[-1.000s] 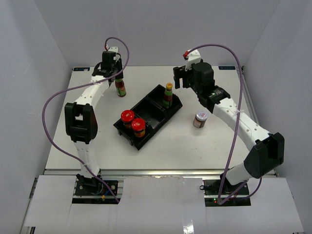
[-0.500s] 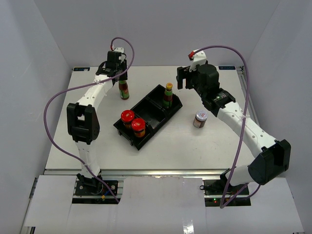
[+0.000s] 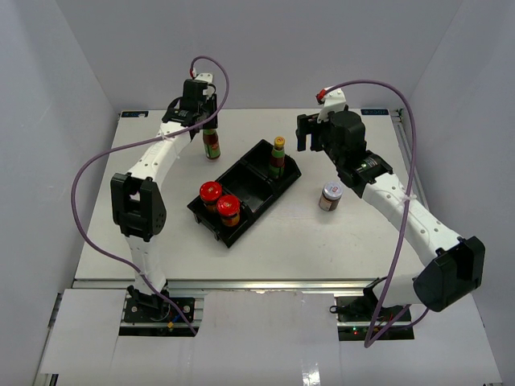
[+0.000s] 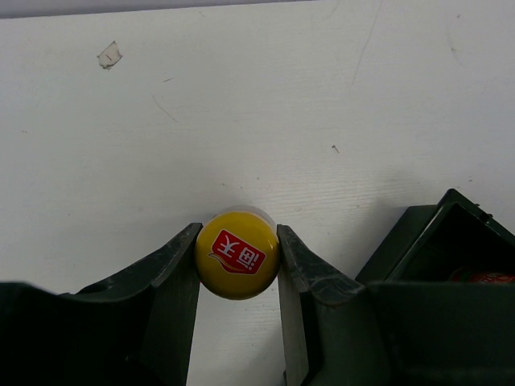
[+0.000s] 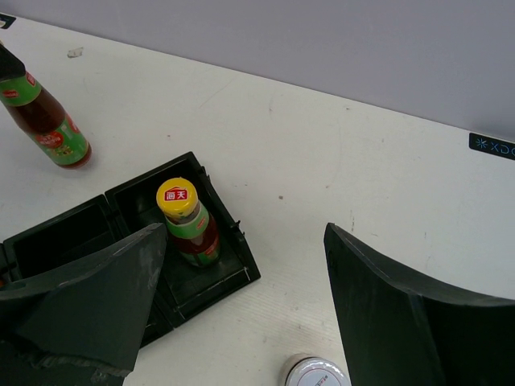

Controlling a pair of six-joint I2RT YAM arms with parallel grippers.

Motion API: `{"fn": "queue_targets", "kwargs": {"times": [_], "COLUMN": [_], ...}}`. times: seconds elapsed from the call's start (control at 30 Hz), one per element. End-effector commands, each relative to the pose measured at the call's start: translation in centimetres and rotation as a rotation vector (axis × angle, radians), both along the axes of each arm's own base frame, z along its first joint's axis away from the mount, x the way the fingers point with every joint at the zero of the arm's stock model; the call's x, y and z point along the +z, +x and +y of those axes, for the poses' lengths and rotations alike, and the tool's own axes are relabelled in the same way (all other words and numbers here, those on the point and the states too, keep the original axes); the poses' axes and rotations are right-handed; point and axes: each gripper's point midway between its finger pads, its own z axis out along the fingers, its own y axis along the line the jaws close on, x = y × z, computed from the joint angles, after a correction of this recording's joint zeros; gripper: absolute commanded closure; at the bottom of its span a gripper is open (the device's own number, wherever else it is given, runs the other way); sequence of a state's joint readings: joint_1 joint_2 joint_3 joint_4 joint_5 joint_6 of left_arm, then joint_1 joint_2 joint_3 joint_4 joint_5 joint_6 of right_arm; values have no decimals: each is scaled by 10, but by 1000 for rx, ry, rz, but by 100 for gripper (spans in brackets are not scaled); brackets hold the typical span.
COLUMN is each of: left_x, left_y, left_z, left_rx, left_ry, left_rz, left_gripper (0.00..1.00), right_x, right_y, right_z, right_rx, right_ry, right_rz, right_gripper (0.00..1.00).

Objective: Organize the condiment bottles

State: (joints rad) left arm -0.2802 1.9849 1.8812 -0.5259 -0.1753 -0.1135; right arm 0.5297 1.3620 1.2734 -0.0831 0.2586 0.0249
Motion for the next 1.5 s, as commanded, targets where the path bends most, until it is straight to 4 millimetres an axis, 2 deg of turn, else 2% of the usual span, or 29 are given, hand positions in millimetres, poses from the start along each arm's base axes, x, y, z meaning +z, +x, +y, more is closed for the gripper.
{"fn": "queue_targets", "kwargs": {"times": [0.0, 0.53, 0.83, 1.0, 1.23, 1.47], "left_x": [131, 193, 214, 209, 189, 169], "left_y": [-15, -40, -53, -57, -59, -57], "left_z": [-10, -55, -93, -114, -140, -159], "left_rx": [-18, -104, -183, -217, -250, -280], "left_ry": [-108, -181, -220, -227, -217, -212], "left_rz": [-301, -408, -434, -426, -397, -378], "left_gripper": [100, 100, 100, 100, 100, 100], "right_x": [22, 30, 32, 33, 33, 32], "right_y": [-5, -9, -8, -8, -11, -11], "right_z": [-9, -22, -24, -27, -30, -32], "right_rx": [-30, -60, -67, -78, -77, -84], "right_ry": [43, 48, 44, 42, 42, 36], "right_rz": [-55, -67, -62, -63, -68, -69], "right_gripper": [15, 15, 15, 15, 15, 14]}}
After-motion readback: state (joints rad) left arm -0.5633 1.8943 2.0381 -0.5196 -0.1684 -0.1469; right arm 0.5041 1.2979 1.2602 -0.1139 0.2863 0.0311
